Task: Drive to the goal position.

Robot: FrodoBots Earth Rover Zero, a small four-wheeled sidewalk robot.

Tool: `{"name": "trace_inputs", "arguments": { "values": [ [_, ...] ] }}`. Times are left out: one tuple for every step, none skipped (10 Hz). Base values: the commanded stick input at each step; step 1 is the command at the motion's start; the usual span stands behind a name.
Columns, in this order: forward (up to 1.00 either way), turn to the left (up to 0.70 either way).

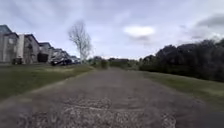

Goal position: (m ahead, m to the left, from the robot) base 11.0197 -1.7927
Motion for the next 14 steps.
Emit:
{"name": "trace_inputs", "arguments": {
  "values": [
    [0.67, 0.0],
    [0.67, 0.0],
    [0.67, 0.0],
    [0.66, 0.0],
    [0.66, 0.0],
    [0.66, 0.0],
    [0.66, 0.0],
    [0.66, 0.0],
    [0.66, 0.0],
    [0.66, 0.0],
    [0.66, 0.0],
    [0.66, 0.0],
    [0.67, 0.0],
    [0.68, 0.0]
  ]
}}
